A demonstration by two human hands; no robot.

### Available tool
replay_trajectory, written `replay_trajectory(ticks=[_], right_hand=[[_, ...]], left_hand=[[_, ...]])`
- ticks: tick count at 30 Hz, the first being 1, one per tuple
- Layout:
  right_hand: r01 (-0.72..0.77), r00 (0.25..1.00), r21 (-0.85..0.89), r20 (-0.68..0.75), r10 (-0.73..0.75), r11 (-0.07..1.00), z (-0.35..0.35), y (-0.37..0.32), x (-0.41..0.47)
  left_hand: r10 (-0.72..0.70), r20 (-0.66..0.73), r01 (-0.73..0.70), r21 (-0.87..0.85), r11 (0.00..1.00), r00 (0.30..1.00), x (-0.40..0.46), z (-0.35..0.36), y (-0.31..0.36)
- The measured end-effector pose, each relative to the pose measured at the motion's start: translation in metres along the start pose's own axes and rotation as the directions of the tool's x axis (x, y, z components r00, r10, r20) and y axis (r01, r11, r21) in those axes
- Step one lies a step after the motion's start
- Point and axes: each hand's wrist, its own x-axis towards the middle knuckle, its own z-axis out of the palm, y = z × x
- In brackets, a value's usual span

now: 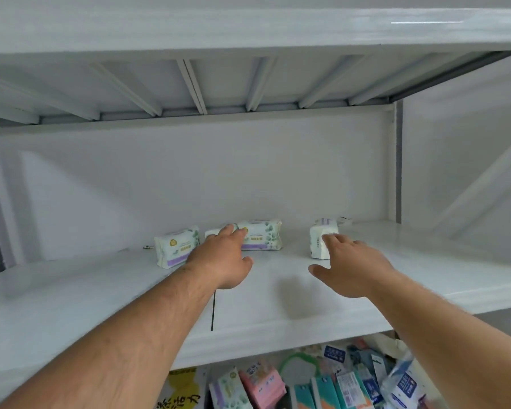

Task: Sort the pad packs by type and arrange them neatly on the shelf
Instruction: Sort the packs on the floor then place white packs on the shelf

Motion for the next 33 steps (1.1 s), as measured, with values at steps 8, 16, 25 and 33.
replay_trajectory(ticks=[8,16,25,33], right_hand=[[-0.203,0.976,0.112,-0.052,0.21,0.973,0.025,-0.002,0.068],[-0.442,0.873,0.282,-0.082,0.48,0.852,0.054,-0.002,0.15],[-0.483,0.843,0.358,-0.059,0.535,0.799,0.077,0.018,0.188],[-0.395,0.906,0.567,0.113,0.408,0.722,0.054,0.053,0.156]], left_hand=[[0.061,0.032,-0.061,0.013,0.998,0.998,0.1,0.028,-0.032],[0.196,0.088,-0.195,-0.02,0.981,0.977,0.216,0.056,-0.053],[0.241,0.29,-0.254,0.007,0.967,0.926,0.284,0.087,-0.043],[0.329,0.307,-0.285,-0.179,0.942,0.893,0.263,0.075,-0.037]])
